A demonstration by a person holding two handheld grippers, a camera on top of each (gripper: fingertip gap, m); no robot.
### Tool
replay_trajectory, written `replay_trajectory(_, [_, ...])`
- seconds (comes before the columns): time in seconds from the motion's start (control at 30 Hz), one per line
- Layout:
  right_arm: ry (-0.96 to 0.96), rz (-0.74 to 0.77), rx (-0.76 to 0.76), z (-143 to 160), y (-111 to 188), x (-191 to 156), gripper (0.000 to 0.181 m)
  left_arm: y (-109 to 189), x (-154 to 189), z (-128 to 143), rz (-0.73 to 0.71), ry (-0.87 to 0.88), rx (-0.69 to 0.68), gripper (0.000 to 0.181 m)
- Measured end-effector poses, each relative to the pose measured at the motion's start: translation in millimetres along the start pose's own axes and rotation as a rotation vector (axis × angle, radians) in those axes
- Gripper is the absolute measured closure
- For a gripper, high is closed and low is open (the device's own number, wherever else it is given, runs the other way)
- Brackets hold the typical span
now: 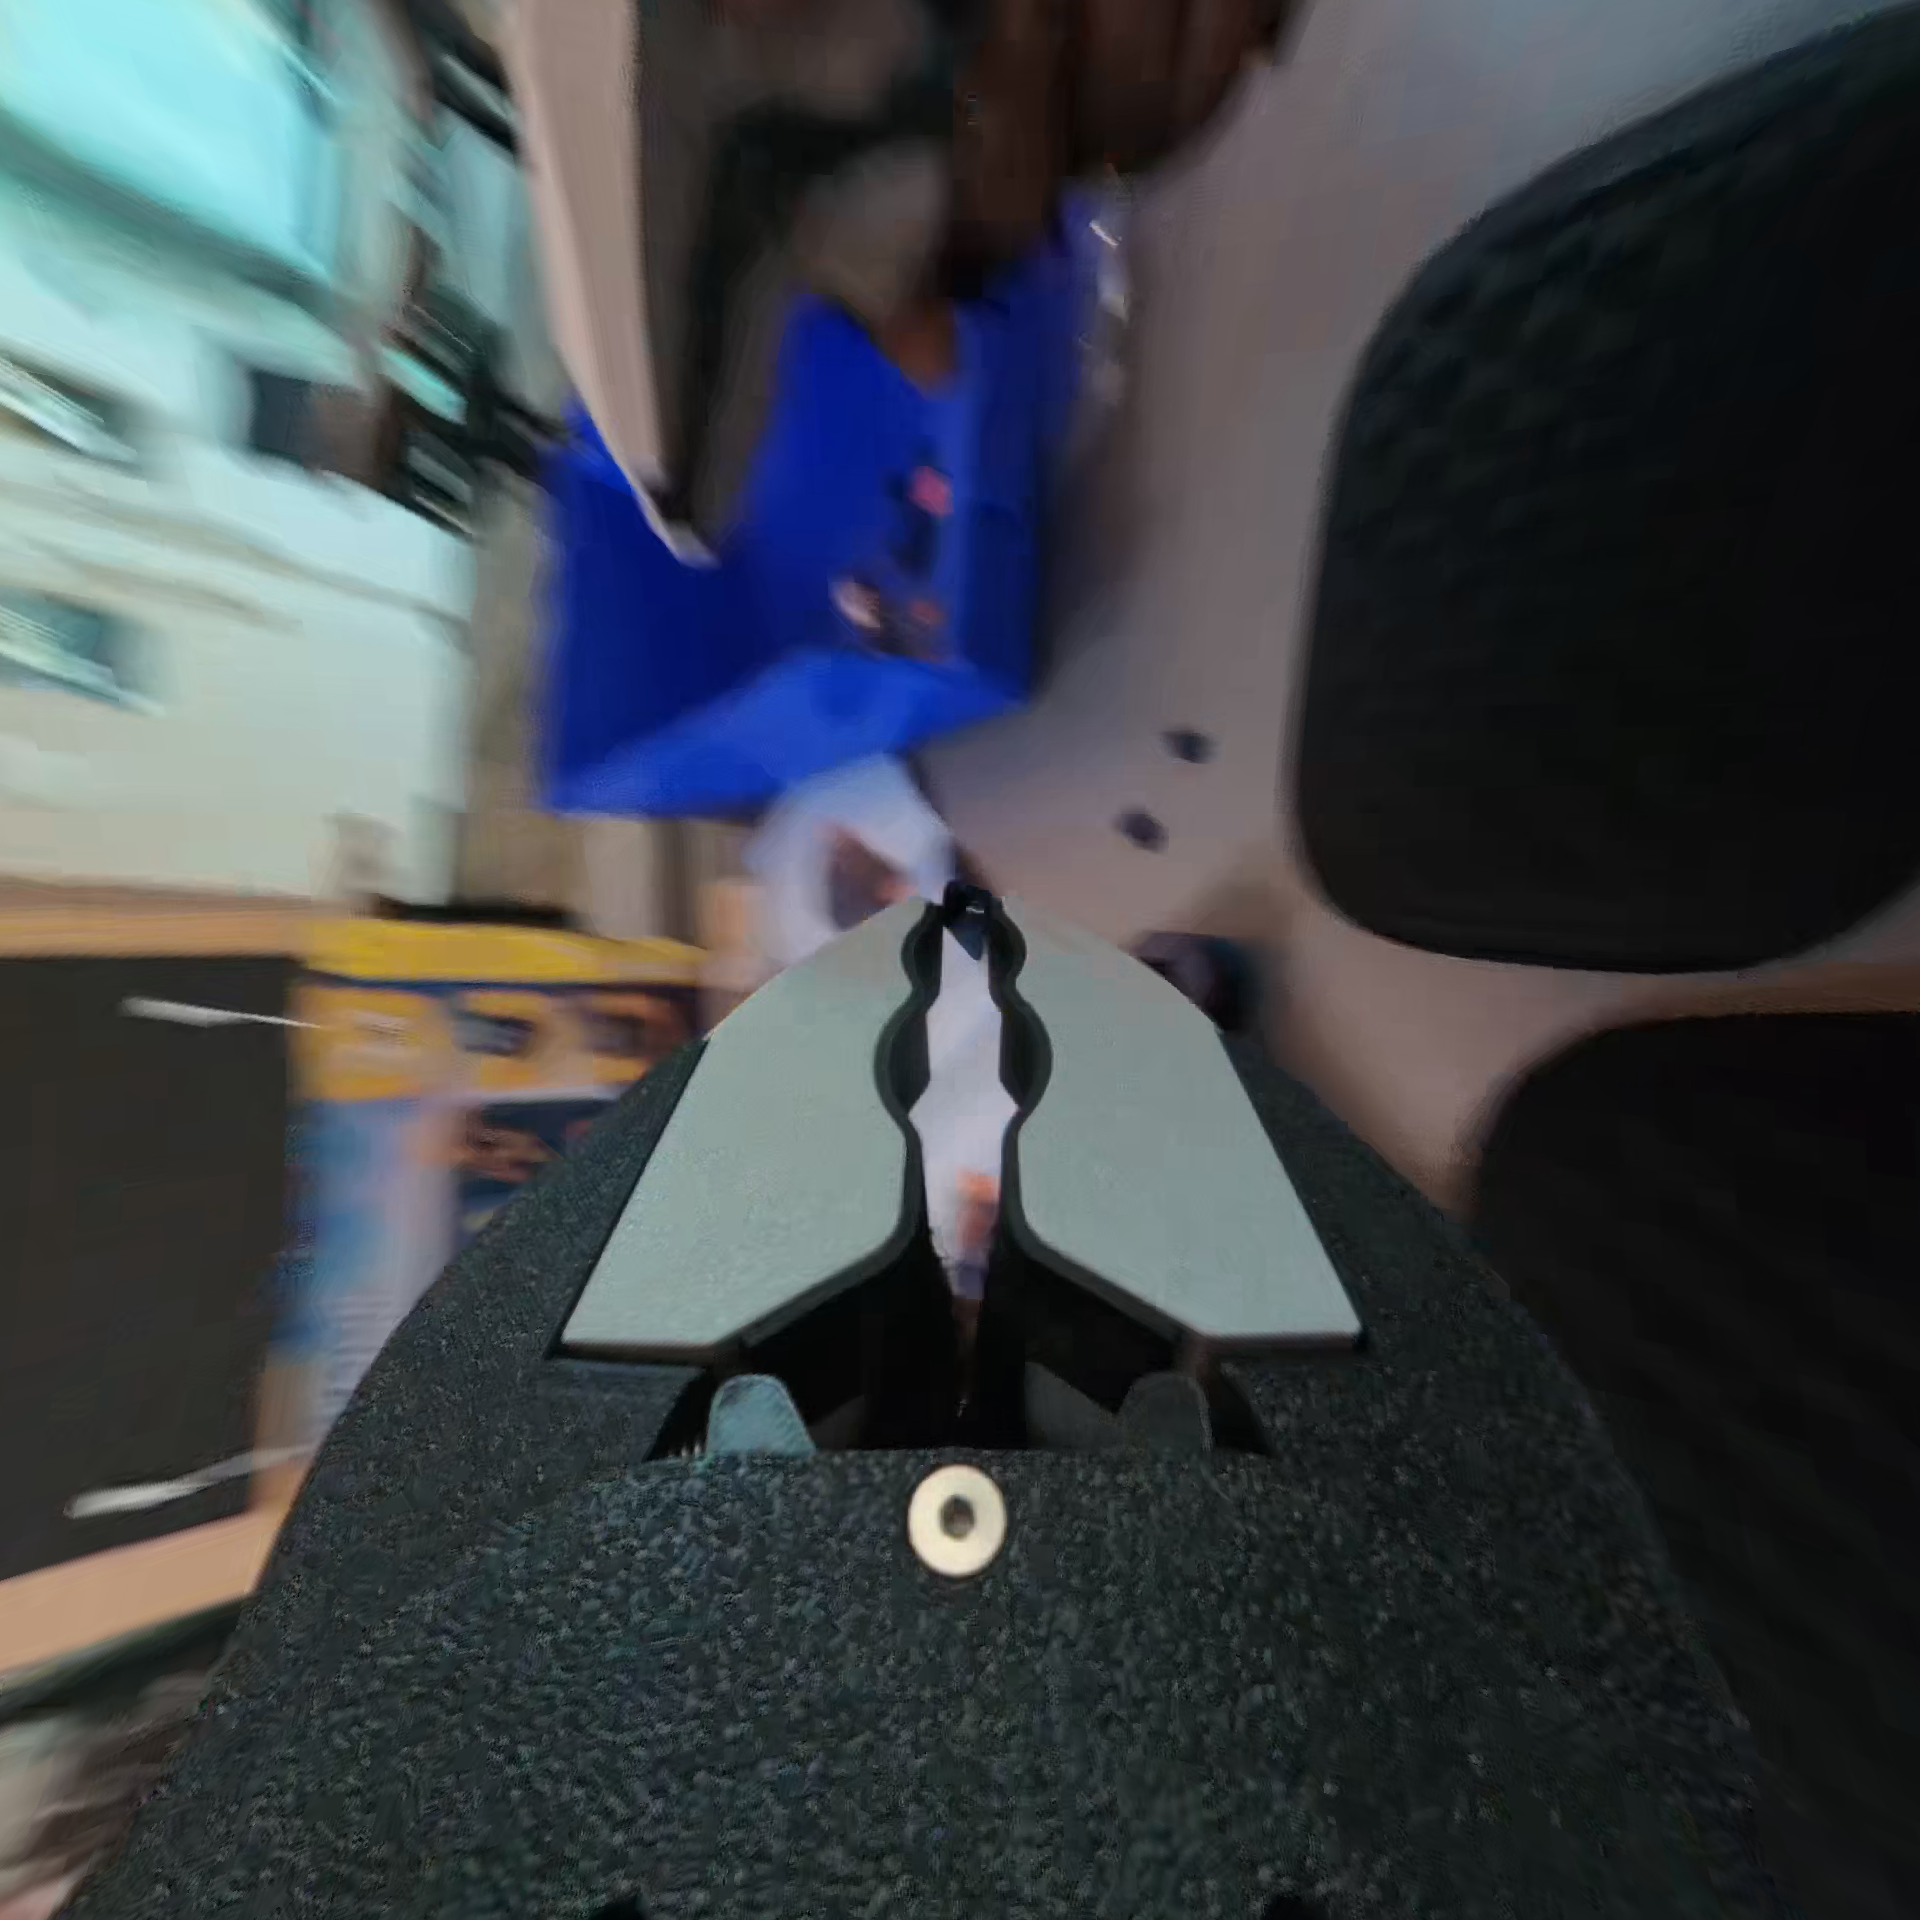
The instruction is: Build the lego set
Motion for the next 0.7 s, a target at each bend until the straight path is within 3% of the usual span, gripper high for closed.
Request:
replay_trajectory(0.1, [0.211,0.178,-0.029,-4,29,1,0.177,-30,12,8,0.276,0.341,-0.087,0.173])
replay_trajectory(0.27, [0.181,0.212,0.023,7,60,12,0.18,-71,17,-2,0.508,0.7,-0.067,0.173])
replay_trajectory(0.37, [0.214,0.26,-0.05,24,69,22,0.18,-89,15,9,0.406,0.772,-0.225,0.174])
replay_trajectory(0.5, [0.268,0.298,-0.115,44,76,36,0.18,-108,23,11,0.393,0.799,-0.39,0.173])
replay_trajectory(0.7, [0.357,0.268,-0.083,56,88,40,0.181,-133,32,8,0.438,0.767,-0.586,0.173])
Point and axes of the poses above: each gripper's, where its closed fingertips meet, y back along the fingers, z out of its underside, x = y × z across the jaws, the point moved 8 cm from there along y, back along the fingers, and after that the axes turned 7 degrees about x, right-handed, at the moved point
